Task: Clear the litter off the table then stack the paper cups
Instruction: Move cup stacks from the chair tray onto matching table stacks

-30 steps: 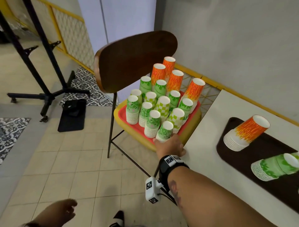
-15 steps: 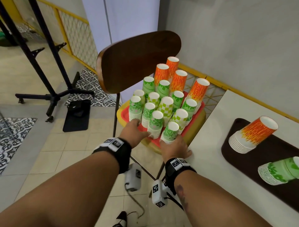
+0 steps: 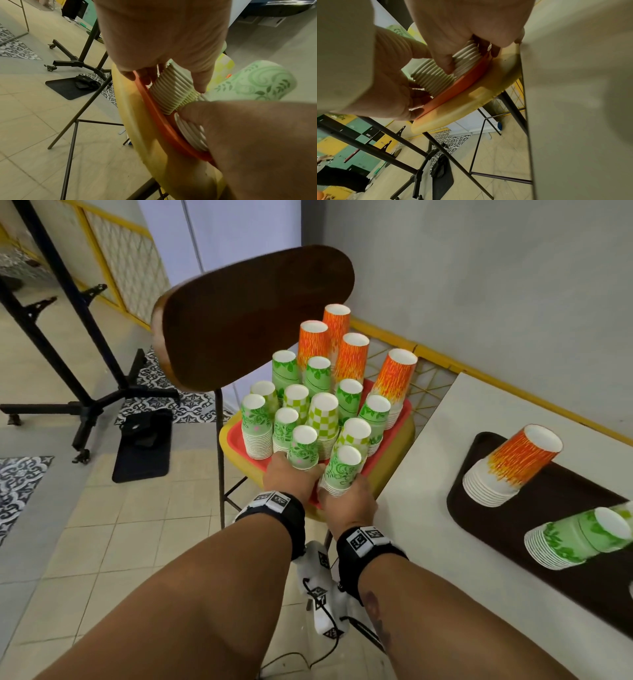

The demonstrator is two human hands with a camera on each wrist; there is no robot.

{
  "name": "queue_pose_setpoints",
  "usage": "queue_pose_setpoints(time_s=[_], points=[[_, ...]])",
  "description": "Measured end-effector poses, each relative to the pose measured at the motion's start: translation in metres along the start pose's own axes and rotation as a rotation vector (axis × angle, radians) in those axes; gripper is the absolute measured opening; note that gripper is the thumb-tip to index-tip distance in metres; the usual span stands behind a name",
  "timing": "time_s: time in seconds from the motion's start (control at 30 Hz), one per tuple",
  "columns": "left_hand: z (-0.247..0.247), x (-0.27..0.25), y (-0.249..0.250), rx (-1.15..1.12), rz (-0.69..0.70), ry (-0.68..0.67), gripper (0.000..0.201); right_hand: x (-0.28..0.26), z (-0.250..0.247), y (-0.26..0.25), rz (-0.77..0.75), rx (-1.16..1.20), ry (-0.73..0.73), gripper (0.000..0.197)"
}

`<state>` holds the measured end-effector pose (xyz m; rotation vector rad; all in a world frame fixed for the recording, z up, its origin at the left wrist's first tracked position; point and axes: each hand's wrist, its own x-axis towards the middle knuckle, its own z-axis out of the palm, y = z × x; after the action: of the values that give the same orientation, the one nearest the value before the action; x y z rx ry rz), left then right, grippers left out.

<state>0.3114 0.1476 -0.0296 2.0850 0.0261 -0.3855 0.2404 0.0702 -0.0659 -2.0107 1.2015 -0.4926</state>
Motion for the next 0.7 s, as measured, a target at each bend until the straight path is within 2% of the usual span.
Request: queue_pose_setpoints(time_s=[0.17,0.43,0.57,0.7], points=[[0.004,-0.004,0.001,-0.018,-0.023,0.024,0.065,0.0,-0.004,0.001,-0.005,0.106,-0.04,0.063],[0.005,-0.007,0.005,0.095,-0.041,0.026,0.064,0.001,-0.014,0.003,0.008,0.062,-0.097,0.063],[0.009,-0.007,0.004,0.055,0.028,0.044,0.056,0.001,-0.024,0.004,-0.009,0.028,-0.112,0.062],[0.008,-0.014,0.01,0.014,0.09,0.038,0.068,-0.001,-0.036,0.0,-0.05,0.077,-0.075,0.066]])
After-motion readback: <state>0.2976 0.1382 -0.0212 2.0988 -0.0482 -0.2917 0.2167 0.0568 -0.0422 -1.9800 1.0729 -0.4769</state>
